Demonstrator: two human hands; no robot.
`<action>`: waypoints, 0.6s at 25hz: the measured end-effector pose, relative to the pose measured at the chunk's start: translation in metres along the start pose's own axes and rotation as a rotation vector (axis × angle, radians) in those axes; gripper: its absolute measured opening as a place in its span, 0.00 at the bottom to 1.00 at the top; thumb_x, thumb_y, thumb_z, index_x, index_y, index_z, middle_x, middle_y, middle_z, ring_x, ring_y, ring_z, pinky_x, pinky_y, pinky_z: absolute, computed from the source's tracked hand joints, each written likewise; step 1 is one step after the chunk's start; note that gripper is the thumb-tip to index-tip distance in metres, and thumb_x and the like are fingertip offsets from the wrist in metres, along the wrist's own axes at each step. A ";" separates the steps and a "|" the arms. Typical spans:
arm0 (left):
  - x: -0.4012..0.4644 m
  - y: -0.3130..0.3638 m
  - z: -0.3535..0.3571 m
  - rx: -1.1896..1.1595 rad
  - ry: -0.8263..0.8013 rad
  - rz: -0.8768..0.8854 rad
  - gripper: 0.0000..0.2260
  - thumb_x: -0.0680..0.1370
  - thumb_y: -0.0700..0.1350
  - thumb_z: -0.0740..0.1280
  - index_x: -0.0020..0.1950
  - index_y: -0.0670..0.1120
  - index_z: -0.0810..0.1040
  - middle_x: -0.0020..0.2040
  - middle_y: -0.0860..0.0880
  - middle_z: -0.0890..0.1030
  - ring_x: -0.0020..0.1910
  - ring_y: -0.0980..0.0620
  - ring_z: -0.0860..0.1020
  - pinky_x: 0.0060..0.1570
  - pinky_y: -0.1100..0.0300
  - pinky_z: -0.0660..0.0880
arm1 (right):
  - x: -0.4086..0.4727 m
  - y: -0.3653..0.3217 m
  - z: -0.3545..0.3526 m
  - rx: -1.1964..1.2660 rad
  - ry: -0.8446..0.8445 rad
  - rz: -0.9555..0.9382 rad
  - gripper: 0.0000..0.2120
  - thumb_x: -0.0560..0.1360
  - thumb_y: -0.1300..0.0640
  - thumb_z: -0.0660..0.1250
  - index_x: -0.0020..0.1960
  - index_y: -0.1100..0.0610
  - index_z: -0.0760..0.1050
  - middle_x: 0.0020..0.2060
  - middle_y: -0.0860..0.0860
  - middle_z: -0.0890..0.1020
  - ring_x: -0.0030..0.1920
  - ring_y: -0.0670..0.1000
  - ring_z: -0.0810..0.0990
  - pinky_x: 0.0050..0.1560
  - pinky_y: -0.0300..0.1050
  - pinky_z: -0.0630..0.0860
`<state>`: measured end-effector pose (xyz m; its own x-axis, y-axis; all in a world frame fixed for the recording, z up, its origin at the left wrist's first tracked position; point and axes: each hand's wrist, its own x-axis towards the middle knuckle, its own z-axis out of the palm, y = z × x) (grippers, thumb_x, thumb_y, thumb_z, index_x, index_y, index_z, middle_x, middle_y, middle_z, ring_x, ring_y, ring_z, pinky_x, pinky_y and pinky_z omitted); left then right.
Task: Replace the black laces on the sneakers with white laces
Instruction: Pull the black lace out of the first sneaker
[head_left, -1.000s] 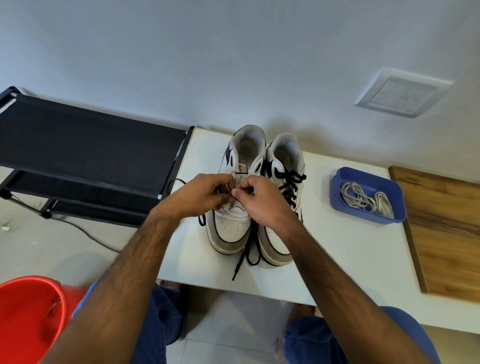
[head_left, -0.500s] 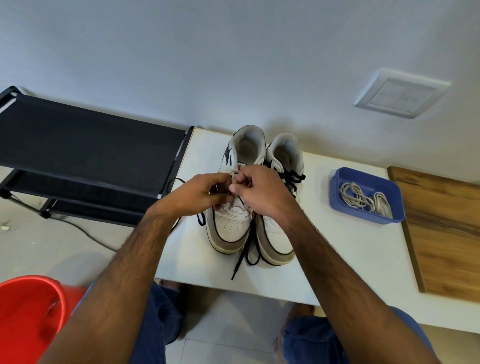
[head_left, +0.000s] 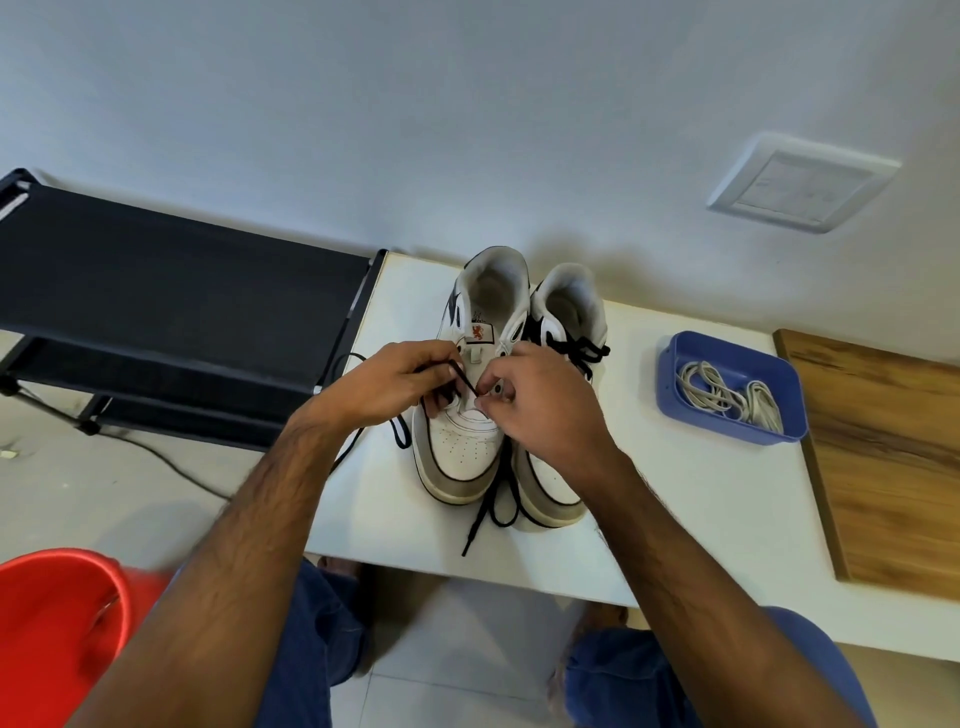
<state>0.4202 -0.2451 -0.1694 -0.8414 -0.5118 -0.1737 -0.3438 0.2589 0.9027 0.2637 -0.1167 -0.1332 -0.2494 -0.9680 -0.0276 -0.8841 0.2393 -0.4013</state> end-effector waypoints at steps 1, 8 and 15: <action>0.000 0.000 0.000 -0.005 -0.001 -0.002 0.10 0.85 0.39 0.60 0.50 0.44 0.80 0.43 0.47 0.85 0.39 0.49 0.83 0.39 0.67 0.74 | 0.001 -0.003 0.000 -0.118 -0.016 -0.036 0.05 0.77 0.49 0.70 0.51 0.47 0.82 0.46 0.44 0.76 0.51 0.50 0.76 0.47 0.46 0.68; 0.004 -0.005 0.003 0.028 0.003 0.017 0.06 0.83 0.43 0.66 0.52 0.43 0.80 0.41 0.47 0.84 0.39 0.48 0.83 0.48 0.50 0.81 | 0.019 -0.010 -0.019 0.604 0.059 0.127 0.02 0.78 0.56 0.71 0.48 0.54 0.80 0.40 0.44 0.81 0.39 0.39 0.77 0.43 0.35 0.73; 0.003 -0.003 0.000 0.002 -0.007 0.025 0.06 0.83 0.46 0.66 0.49 0.47 0.82 0.42 0.48 0.84 0.39 0.48 0.82 0.42 0.66 0.75 | 0.001 0.012 -0.005 0.197 -0.151 0.043 0.09 0.72 0.47 0.77 0.49 0.49 0.84 0.41 0.43 0.76 0.43 0.45 0.78 0.43 0.45 0.74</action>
<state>0.4180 -0.2473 -0.1725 -0.8524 -0.4996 -0.1541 -0.3236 0.2726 0.9061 0.2511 -0.1142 -0.1339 -0.2100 -0.9612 -0.1787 -0.7762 0.2751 -0.5674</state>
